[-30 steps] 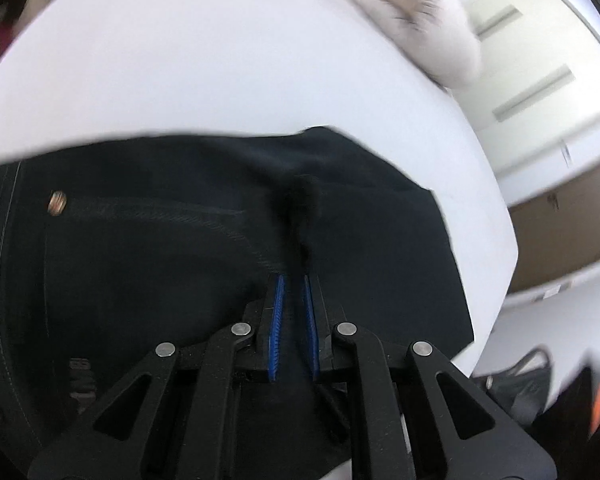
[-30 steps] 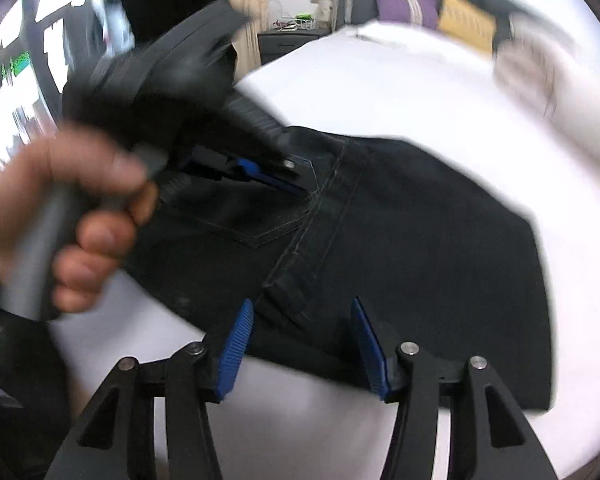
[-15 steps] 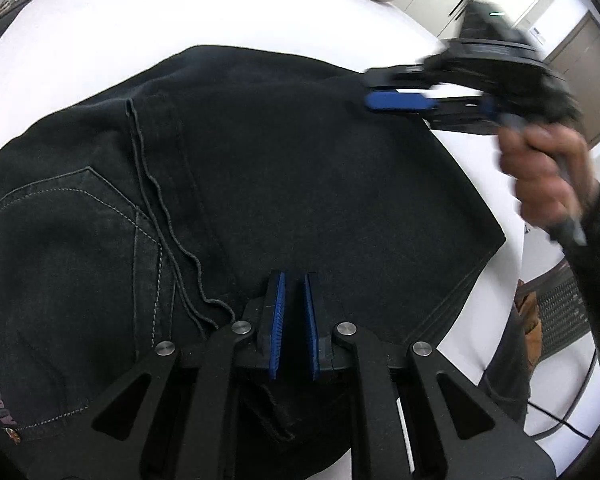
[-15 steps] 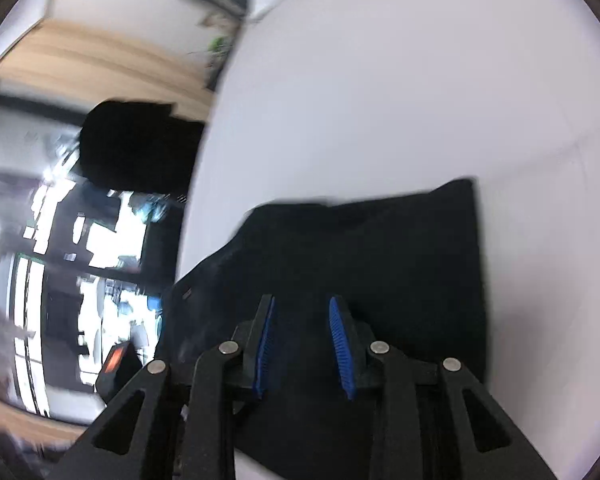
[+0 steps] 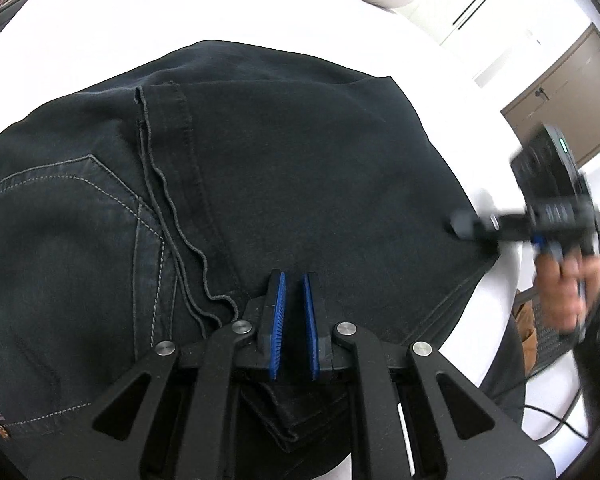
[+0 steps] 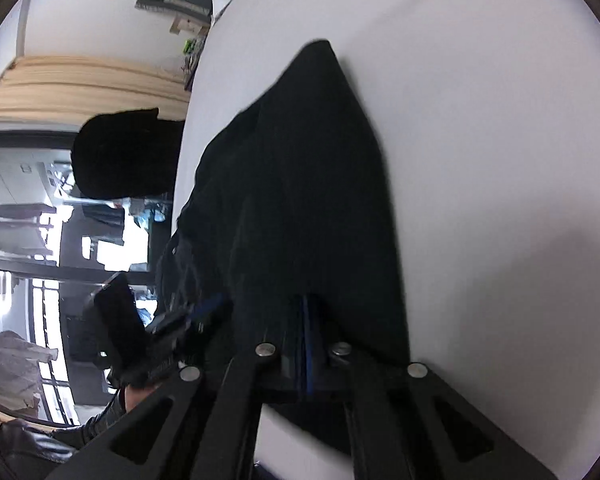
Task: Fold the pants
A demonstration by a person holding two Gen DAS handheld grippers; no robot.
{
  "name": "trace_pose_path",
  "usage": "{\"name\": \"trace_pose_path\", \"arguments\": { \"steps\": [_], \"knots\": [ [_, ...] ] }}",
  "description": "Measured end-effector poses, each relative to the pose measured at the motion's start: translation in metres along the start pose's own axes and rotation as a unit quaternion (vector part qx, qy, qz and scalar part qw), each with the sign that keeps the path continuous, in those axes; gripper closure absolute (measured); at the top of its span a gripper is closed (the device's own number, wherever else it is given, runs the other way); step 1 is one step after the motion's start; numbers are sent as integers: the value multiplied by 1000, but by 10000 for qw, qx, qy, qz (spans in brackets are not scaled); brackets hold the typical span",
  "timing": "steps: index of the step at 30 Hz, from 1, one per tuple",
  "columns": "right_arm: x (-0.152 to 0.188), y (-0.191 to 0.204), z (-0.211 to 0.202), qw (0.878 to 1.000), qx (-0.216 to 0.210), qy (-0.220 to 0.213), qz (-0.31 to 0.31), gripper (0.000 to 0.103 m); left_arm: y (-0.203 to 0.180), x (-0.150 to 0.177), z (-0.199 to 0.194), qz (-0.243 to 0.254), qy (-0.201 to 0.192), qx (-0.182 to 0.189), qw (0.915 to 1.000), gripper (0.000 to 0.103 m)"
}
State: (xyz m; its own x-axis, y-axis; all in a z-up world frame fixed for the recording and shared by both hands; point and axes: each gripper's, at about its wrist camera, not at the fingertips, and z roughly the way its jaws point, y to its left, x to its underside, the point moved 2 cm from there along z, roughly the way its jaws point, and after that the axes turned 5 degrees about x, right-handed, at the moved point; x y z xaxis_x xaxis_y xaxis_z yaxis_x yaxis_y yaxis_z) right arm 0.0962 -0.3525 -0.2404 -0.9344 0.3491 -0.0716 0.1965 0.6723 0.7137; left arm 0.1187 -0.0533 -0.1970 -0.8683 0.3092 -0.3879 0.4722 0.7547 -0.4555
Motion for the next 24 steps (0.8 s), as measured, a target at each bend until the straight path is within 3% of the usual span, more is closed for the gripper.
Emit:
{"name": "trace_pose_path", "arguments": {
  "steps": [3,5,7,8,11,14,16,18,19,20,21,22,24],
  "knots": [
    [25,-2,-9,9995,-25,-220,216,102,6,3,-12,-187,-97,88,9997,93],
    [33,10,-23,9979,183,-600,187,94,9,6,-30,-359,-243,75,9990,93],
    [32,30,-38,9947,-10,-1029,75,45,14,16,-48,-473,-527,100,9974,93],
    [29,43,-43,9918,-154,-1271,-20,39,18,19,-64,-581,-652,163,9960,93],
    [9,91,-32,9887,-636,-1290,-417,39,37,39,-114,-950,-1184,331,9879,93],
    [-10,134,2,9882,-895,-971,-777,39,60,69,-158,-1251,-1564,293,9793,93],
    [-20,158,37,9892,-946,-660,-901,39,83,97,-181,-1720,-1732,327,9692,92],
    [-30,180,81,9901,-929,-232,-1024,40,101,119,-193,-2117,-1815,349,9597,84],
    [-32,186,95,9905,-867,-67,-1066,43,114,133,-200,-2359,-1882,335,9528,73],
    [-35,191,114,9914,-711,121,-1096,46,121,141,-204,-2489,-1927,317,9486,53],
    [-39,192,128,9924,-537,242,-1082,54,128,149,-209,-2653,-2002,318,9426,42],
    [-43,191,137,9934,-387,302,-1036,64,139,159,-216,-2937,-2191,358,9298,31],
    [-54,183,147,9957,-108,334,-860,78,152,168,-221,-3284,-2408,507,9119,31]
  ]
}}
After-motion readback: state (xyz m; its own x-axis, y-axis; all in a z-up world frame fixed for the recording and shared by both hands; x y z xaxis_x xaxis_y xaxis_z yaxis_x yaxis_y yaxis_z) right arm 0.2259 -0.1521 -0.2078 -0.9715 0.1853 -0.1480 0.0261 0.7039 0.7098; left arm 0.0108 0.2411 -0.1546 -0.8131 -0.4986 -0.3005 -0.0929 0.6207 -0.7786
